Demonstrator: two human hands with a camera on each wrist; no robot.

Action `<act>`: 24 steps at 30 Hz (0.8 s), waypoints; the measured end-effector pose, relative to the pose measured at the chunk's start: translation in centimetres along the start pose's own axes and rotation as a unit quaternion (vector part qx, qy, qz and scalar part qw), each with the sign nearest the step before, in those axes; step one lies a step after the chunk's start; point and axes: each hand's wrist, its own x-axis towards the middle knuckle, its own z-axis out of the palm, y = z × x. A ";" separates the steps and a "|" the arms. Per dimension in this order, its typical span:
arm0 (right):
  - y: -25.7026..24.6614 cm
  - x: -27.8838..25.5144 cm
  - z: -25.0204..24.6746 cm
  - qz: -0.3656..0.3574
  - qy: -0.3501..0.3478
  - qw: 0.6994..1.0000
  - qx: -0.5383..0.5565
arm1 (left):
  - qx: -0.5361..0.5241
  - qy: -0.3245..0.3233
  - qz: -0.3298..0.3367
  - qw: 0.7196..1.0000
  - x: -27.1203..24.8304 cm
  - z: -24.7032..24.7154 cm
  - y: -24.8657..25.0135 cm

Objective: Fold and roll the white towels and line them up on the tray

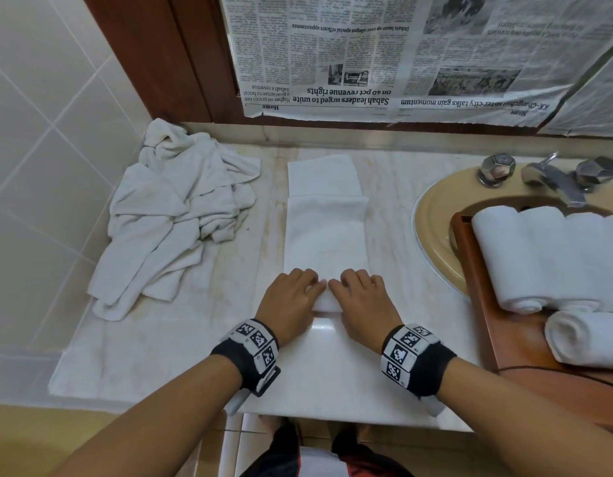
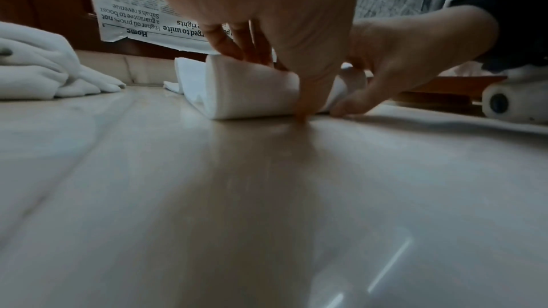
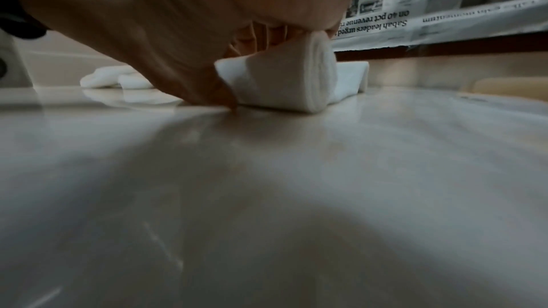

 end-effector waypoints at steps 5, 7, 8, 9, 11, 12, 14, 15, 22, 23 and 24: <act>1.7 1.5 -1.9 0.002 -0.100 0.984 0.146 | -0.081 -0.062 -0.075 0.992 0.7 -2.3 -1.1; 2.3 1.7 -2.5 0.062 -0.159 0.958 0.232 | -0.109 -0.114 -0.103 0.982 0.8 -3.2 -1.6; 2.4 1.7 -2.7 0.091 -0.173 0.943 0.271 | -0.126 -0.134 -0.122 0.975 0.9 -3.7 -1.7; 2.3 1.8 -2.8 0.111 -0.177 0.932 0.297 | -0.144 -0.145 -0.142 0.968 1.0 -4.1 -1.8; 2.1 2.1 -2.9 0.142 -0.180 0.918 0.325 | -0.165 -0.165 -0.179 0.956 1.5 -4.5 -1.8; 2.0 2.4 -2.8 0.159 -0.179 0.912 0.333 | -0.170 -0.174 -0.195 0.950 1.9 -4.5 -1.8; 2.0 2.8 -2.5 0.164 -0.148 0.938 0.267 | -0.174 -0.170 -0.216 0.946 2.9 -4.2 -1.6; 1.8 2.9 -2.4 0.144 -0.108 0.962 0.205 | -0.169 -0.156 -0.221 0.948 3.2 -4.1 -1.5; 0.2 1.5 -1.5 0.014 -0.004 0.999 0.036 | -0.009 0.003 -0.093 0.996 1.8 -2.4 -0.8; 0.2 1.3 -1.5 0.022 -0.030 0.999 0.028 | 0.005 0.021 -0.077 0.997 1.3 -2.0 -0.8; 0.2 1.1 -1.3 0.025 -0.046 0.998 0.018 | 0.006 0.034 -0.065 0.997 1.0 -1.6 -0.7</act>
